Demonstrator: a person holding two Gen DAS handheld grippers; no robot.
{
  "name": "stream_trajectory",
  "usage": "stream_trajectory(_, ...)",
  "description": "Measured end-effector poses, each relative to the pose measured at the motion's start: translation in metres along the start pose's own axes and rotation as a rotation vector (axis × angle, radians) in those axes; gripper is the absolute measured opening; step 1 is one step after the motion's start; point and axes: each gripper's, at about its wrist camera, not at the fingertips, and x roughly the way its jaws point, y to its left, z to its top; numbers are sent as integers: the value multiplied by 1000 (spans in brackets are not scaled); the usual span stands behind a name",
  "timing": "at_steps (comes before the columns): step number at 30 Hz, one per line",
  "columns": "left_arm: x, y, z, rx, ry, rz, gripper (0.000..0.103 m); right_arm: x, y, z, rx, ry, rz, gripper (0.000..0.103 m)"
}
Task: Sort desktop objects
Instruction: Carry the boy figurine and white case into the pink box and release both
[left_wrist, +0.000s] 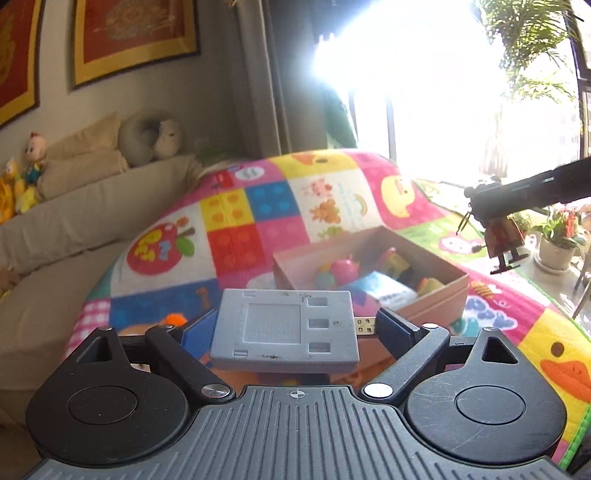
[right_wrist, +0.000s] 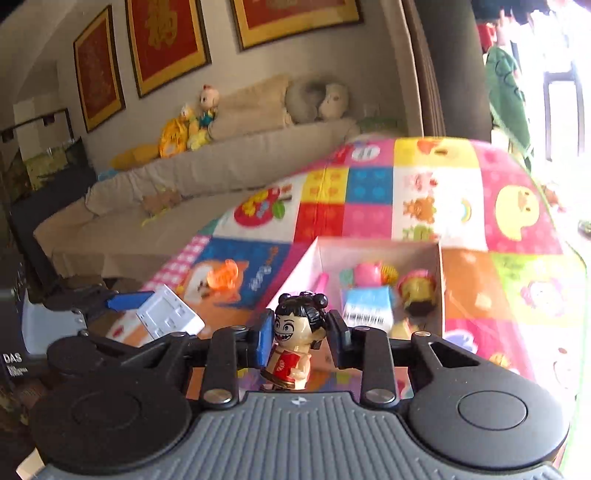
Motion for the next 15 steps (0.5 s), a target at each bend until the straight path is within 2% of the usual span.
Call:
stream_trajectory(4,33,-14,28,46,-39,-25,95,-11,-17,41,32,-90,-25,30)
stream_trajectory(10,94,-15,48,26,-66,-75,95,28,-50,79,111,-84,-55,30)
stream_trajectory(13,123,-6,47,-35,24,-82,96,64,-59,93,84,-68,-111,31)
stream_trajectory(15,119,2,37,-65,31,-107,97,85,-64,95,98,-39,-162,53)
